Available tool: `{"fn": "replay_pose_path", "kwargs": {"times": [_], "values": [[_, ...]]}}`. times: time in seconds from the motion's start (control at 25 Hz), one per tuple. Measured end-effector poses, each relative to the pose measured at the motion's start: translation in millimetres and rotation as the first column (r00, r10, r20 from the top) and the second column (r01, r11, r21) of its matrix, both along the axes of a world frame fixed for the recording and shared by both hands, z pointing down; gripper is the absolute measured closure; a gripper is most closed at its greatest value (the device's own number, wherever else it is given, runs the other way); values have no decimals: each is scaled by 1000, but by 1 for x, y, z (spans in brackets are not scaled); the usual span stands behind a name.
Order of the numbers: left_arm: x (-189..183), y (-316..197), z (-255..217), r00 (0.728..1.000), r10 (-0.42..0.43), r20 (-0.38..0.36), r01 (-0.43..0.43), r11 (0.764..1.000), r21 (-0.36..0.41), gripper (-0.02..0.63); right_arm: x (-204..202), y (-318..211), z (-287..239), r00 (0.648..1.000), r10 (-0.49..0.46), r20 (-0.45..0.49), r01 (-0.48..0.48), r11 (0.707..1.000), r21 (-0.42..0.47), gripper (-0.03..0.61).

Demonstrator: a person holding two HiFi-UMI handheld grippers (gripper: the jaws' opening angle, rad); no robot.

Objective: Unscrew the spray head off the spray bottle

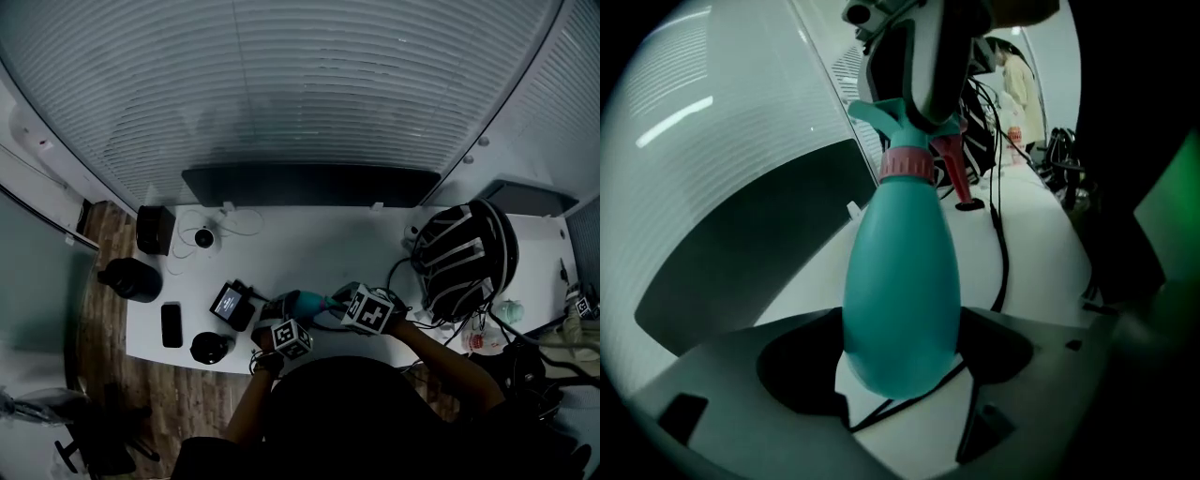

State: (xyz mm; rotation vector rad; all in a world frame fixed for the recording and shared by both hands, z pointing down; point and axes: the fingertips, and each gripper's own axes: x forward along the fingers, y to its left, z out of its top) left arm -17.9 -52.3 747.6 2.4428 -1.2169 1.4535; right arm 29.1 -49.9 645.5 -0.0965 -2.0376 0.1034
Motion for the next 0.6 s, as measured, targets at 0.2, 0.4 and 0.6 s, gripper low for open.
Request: {"fn": "replay_pose_path", "kwargs": {"times": [0.2,0.4,0.6], "values": [[21,-4,-7,981,68,-182,-75,997,-30,240,1,-2,-13,879,-398,-264,475,787,395,492],[36,-7,-14,935,120,-335,-131,991,-10,239,-3,1,-24,771,-531,-353,636,613,468,492],[49,8,-21,878,204,-434,-237,971,-23,239,9,7,-30,661,-644,-385,743,491,455,492]]}}
